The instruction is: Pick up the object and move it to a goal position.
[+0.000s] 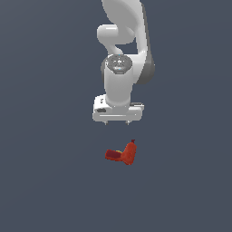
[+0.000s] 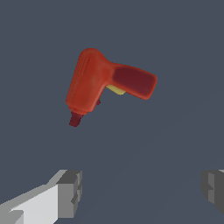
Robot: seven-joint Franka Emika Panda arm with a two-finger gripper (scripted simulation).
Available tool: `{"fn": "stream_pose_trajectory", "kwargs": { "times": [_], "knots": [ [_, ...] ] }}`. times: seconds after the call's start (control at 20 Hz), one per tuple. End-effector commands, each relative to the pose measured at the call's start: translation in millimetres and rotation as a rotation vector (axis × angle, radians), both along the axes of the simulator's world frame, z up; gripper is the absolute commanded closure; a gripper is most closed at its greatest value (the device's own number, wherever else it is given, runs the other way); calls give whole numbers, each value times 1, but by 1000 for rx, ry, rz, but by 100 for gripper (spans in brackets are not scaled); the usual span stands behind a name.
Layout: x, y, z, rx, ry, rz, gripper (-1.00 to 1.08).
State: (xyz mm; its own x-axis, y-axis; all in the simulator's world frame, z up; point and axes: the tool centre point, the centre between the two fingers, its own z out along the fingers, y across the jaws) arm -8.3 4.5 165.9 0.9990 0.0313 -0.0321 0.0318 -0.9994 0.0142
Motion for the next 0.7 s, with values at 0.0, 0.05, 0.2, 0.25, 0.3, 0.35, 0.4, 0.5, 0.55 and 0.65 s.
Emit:
{"fn": "stream_pose_trajectory", "kwargs": {
  "times": [0.0, 0.05, 0.2, 0.25, 0.3, 0.35, 0.4, 0.5, 0.55, 0.65],
  "knots": [
    [0, 0, 0, 0, 0, 0, -100],
    [0, 1, 0, 1, 0, 1, -100],
    [-1, 9, 0, 8, 4, 18, -100],
    [-1, 12, -1, 11, 6, 24, -100],
    [-1, 14, -1, 13, 7, 28, -100],
    [-1, 15, -1, 13, 7, 29, -100],
    [-1, 15, -1, 13, 7, 29, -100],
    [-1, 14, -1, 13, 7, 28, -100],
    [-1, 14, -1, 13, 7, 28, -100],
    [-1, 15, -1, 11, 8, 26, -100]
  ]
}}
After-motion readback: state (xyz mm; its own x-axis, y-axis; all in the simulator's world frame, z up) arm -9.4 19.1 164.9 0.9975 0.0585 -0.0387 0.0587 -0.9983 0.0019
